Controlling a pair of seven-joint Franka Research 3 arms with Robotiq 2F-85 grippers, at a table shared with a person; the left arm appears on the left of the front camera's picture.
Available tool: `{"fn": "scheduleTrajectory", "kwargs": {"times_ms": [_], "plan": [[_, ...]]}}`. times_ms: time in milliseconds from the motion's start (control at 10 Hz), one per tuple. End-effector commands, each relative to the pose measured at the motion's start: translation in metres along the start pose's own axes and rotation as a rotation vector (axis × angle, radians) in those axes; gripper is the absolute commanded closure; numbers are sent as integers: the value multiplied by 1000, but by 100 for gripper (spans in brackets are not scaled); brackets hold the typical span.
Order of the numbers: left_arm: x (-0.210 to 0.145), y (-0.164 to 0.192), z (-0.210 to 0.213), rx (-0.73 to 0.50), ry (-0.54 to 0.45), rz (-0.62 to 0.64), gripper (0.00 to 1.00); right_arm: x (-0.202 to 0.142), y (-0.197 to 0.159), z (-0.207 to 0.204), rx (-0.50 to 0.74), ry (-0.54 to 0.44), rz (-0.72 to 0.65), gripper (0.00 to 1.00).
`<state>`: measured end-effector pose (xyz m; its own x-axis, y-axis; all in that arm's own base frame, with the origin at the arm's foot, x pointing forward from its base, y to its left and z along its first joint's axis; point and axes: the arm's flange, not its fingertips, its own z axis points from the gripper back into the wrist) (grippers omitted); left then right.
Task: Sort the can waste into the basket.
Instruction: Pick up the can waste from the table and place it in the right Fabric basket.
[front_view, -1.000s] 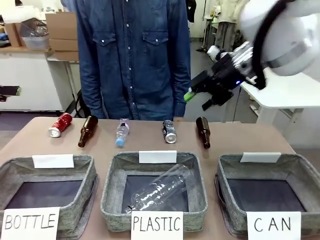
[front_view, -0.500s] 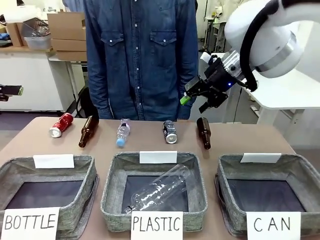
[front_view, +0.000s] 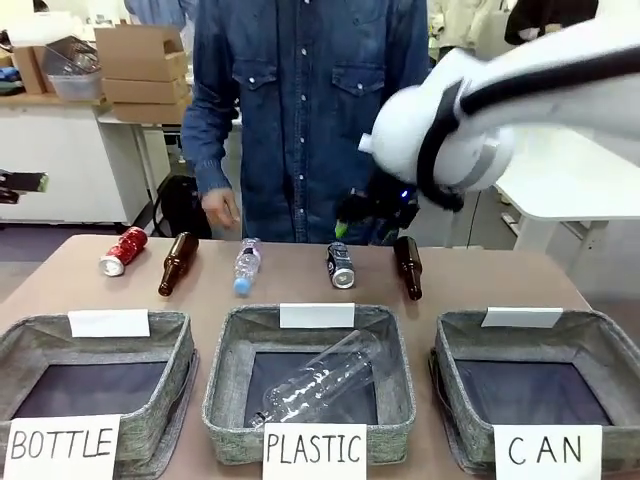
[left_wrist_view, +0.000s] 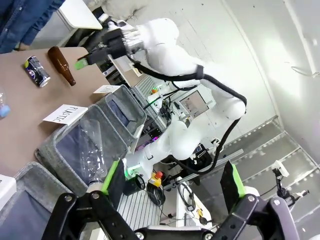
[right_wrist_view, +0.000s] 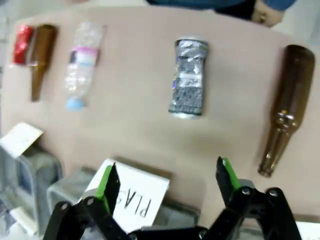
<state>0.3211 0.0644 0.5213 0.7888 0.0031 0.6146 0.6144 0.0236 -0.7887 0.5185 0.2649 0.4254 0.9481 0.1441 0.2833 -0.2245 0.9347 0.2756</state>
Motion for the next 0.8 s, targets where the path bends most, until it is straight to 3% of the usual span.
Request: {"fn": "scheduleTrajectory", "kwargs": {"times_ms": [0,200,300,700], "plan": [[2,-2,-1,-18,-8,-23,0,44,31,-40,-155,68,-44,0],[2,-2,-1,-18,-8,-23,0,59,35,-89,-232,160,-50,0],[2,-2,-1,-18,-8,-23,0,60,35,-104,-186,220,-22,0],[2,-2,-1,-18,-8,-23,0,65,34,-128,-230,282,-27,0]]}}
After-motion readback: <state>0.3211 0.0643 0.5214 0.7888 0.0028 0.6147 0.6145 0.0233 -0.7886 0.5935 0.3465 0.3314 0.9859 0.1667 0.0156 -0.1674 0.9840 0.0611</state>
